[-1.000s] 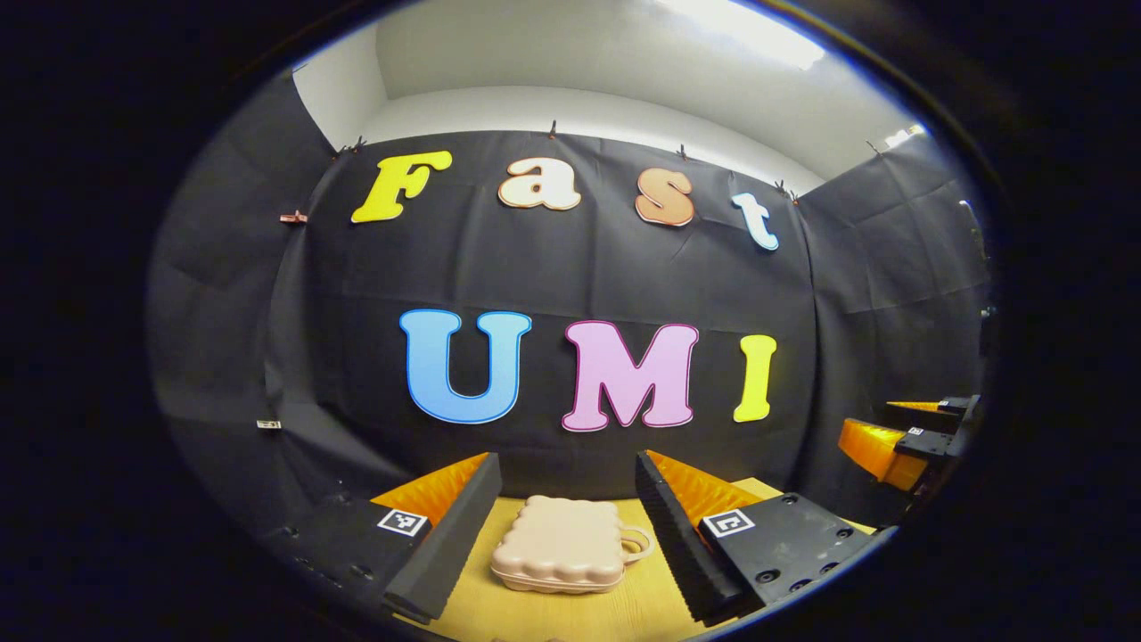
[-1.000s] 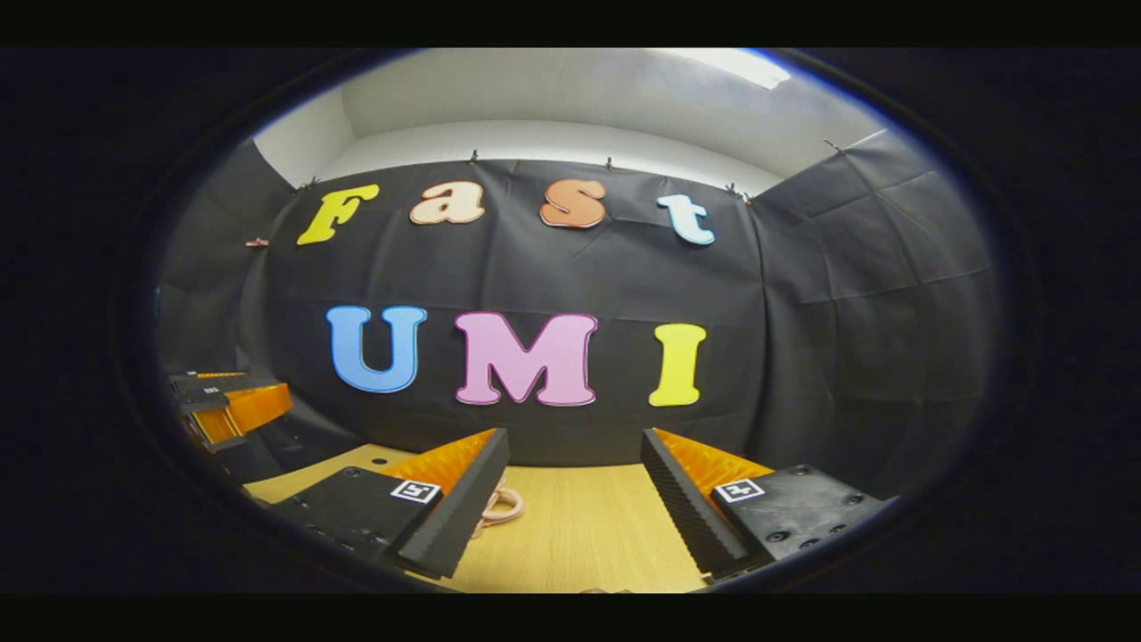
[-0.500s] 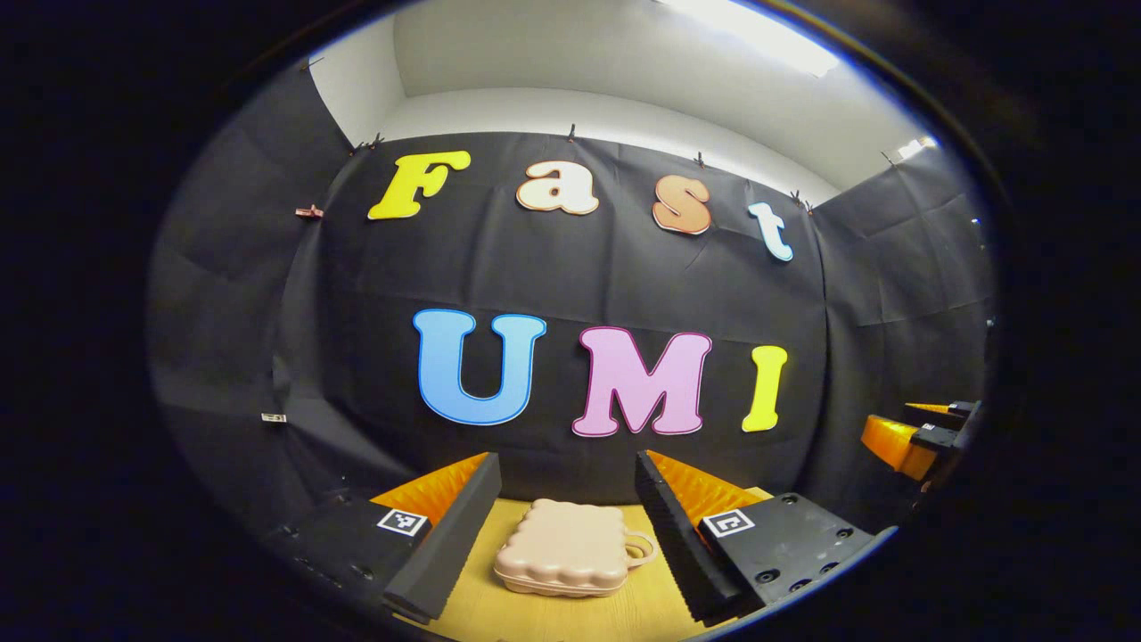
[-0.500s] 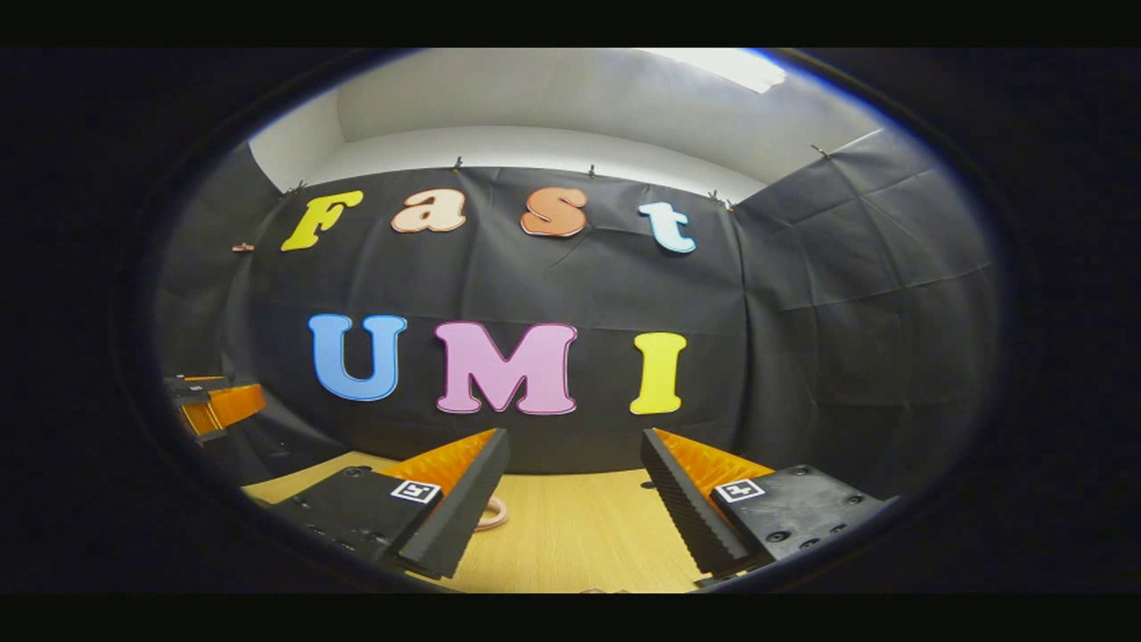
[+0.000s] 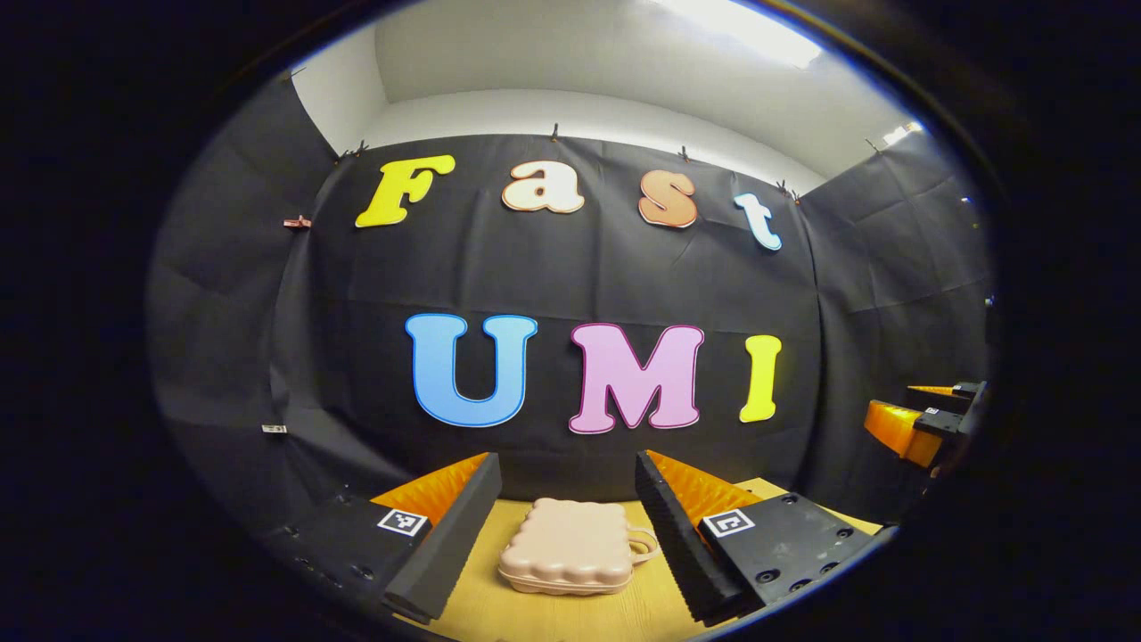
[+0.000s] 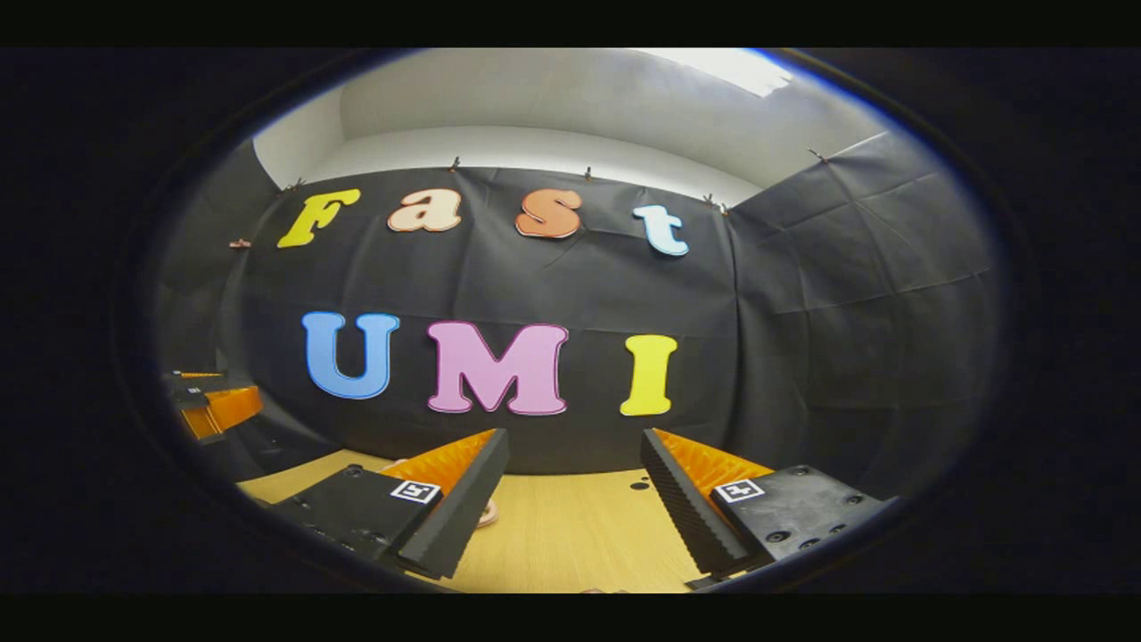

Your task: First open the suitcase, pack the skin care products into it, and then close the suitcase.

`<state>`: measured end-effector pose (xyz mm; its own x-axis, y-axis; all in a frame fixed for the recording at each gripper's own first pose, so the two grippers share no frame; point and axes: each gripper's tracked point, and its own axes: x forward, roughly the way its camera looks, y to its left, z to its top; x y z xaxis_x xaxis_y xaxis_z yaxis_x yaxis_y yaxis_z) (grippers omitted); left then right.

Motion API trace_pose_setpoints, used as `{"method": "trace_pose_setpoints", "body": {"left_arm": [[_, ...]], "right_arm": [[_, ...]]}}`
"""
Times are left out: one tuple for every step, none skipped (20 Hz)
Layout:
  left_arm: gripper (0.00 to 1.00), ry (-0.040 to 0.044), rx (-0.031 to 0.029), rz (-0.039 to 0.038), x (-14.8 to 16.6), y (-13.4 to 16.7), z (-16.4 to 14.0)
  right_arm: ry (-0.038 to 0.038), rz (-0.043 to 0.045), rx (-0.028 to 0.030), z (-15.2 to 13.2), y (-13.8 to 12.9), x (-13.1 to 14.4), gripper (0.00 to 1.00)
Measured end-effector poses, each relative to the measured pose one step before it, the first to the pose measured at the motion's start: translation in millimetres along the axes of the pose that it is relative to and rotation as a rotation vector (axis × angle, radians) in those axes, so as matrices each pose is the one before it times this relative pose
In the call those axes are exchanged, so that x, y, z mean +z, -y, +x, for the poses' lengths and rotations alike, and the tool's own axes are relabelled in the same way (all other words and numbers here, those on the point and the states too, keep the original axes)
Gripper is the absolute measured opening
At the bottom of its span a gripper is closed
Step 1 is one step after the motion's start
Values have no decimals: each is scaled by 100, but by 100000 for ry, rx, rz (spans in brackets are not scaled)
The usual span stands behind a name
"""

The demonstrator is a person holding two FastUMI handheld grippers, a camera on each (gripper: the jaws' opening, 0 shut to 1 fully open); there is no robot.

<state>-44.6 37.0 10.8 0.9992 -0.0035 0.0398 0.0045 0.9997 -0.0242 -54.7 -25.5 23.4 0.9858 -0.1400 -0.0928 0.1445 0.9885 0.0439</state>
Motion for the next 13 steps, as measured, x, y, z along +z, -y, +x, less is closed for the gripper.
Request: {"method": "trace_pose_setpoints", "body": {"left_arm": [[96,-303,-70,-36,1,94,-92],[96,-88,111,-97,-78,-64,-156],[96,-143,217,-90,11,-2,-17],[96,-333,11,28,-139,78,78],[96,-278,-47,198,-23,123,-114],[96,-89,7,162,-12,28,9],[96,-289,-135,87,-70,10,-29],[96,-118,-11,31,-113,70,111],[96,-34,-1,9,59,44,-62],[96,-201,201,66,63,6,-69],[96,-54,95,27,66,12,-216],[96,3,-85,38,-19,131,-10],[96,-94,-42,155,54,117,-70]], "right_arm": [[15,-503,400,-34,-28,-66,93],[87,-840,-84,20,223,-6,95],[-27,-553,-170,-4,161,46,95],[-27,152,-113,-82,34,13,95],[29,699,-18,-130,-26,39,95],[29,642,11,-93,25,46,95],[84,162,-93,-50,76,-11,95],[-296,-228,-4,-63,59,-137,95],[-379,-222,341,-108,-67,-92,95],[-170,-115,364,-83,2,-6,95],[88,15,195,-95,20,57,95],[159,37,-57,7,188,130,95],[336,110,-177,-23,140,92,95]]}}
